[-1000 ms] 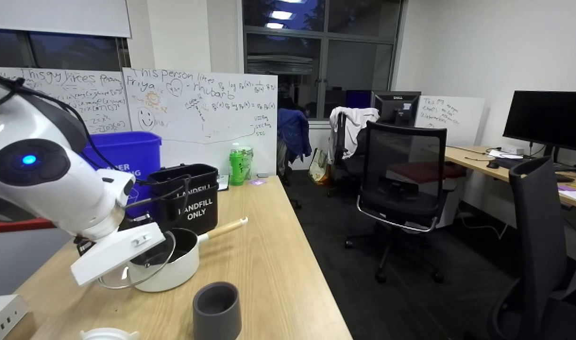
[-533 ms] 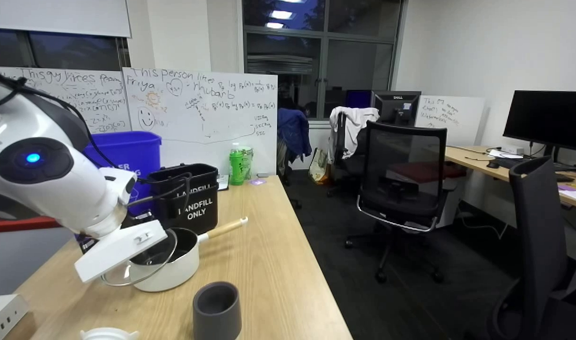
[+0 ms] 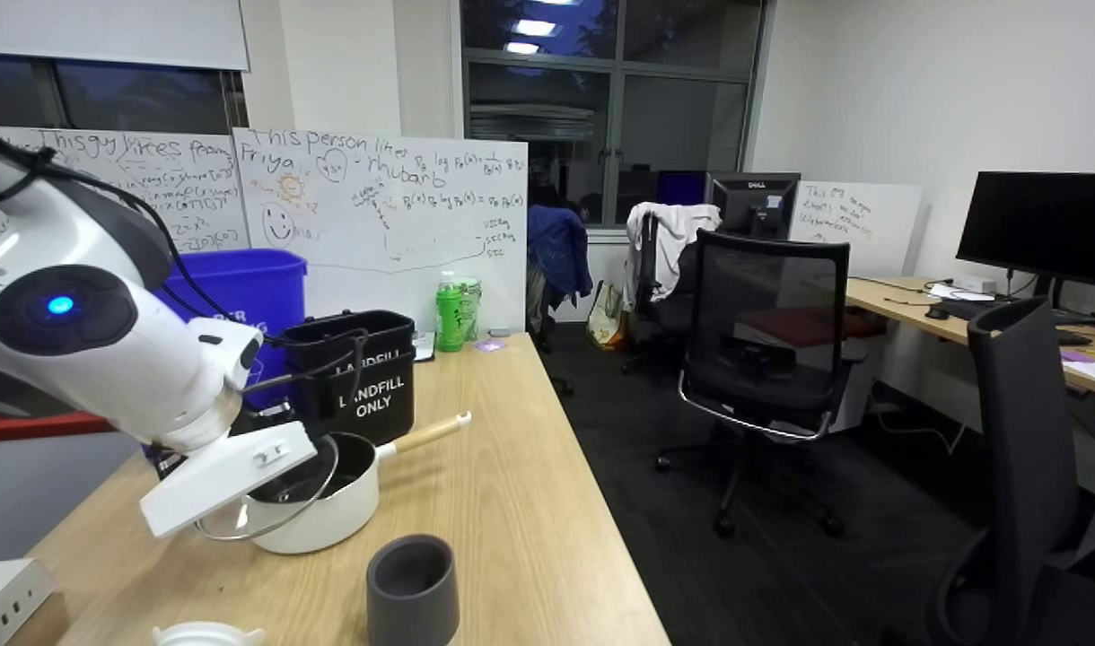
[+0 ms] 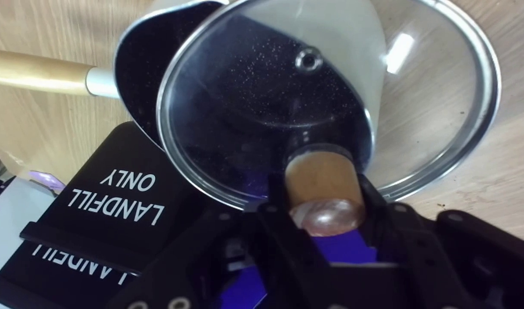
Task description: Pick the lid and put it on the pot
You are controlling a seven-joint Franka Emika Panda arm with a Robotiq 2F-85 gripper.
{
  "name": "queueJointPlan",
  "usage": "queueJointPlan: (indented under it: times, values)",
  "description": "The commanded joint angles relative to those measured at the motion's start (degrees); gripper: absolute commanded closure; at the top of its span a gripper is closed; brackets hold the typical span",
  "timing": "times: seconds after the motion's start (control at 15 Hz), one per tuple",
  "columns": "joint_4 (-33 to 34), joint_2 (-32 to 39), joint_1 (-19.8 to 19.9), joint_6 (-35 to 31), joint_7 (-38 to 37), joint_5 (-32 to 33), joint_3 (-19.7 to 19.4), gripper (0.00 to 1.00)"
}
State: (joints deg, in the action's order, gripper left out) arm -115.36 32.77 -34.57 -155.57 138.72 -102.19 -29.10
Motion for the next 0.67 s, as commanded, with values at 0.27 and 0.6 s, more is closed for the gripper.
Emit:
queueJointPlan:
  times: [0.27,0.6]
  values:
    - [0.05,0.08,0.06,0.11,-0.50,1.26,-0.21,0.84]
    - [1.66,0.39,0.33,0.23,-1.73,6.12,-1.41,0.84]
